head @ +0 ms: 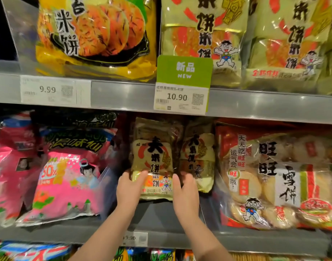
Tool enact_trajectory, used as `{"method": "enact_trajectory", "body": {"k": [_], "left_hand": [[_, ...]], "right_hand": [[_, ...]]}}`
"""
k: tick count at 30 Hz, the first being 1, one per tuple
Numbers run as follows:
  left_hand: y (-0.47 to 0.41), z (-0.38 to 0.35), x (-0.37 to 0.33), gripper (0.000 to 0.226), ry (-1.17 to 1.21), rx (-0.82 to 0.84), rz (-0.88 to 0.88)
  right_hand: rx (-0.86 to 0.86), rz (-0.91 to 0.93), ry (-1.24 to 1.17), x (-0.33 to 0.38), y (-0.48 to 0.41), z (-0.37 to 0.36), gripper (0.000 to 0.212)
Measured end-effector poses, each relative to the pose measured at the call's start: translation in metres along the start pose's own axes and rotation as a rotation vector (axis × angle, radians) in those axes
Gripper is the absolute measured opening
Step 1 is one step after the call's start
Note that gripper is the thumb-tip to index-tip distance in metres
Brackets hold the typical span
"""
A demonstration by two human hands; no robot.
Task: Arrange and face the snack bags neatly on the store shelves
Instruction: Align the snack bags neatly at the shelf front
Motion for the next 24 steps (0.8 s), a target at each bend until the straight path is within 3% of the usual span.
{"method": "enact_trajectory", "body": {"k": [5, 9, 14, 18, 24], "left_hand": [[0.005, 0.008, 0.002, 0.047, 0.169, -0.039, -0.037], [0.008, 0.011, -0.004, 0.027, 0.219, -0.047, -0.095], [0.02, 0.014, -0.014, 0.024, 0.246, -0.038, -0.123], [0.02, 0.016, -0.009, 0.015, 0.258, -0.014, -0.115], [0.025, 0.023, -0.01, 0.013, 0.294, -0.002, -0.13]], "right_hand": [[-0.324, 0.154, 0.268, 0.008, -0.01, 0.026, 0.038], [-0.125, 0.106, 0.619, 0.016, -0.025, 0.032, 0.054], [-0.036, -0.041, 0.534, 0.031, -0.042, 0.036, 0.073], [-0.172, -0.21, 0.216, 0.031, -0.052, 0.037, 0.102], [-0.146, -0.073, 0.492, 0.025, -0.057, 0.028, 0.095]]}}
Point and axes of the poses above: each hand's wrist, its own y-axis away from the middle knuckle, its own z-axis out of the back of the hand, x = y × z, the point moved 1 cm from there along -y, towards the middle knuckle, and after that the axes turned 5 degrees about -x, right-handed, at the moved point
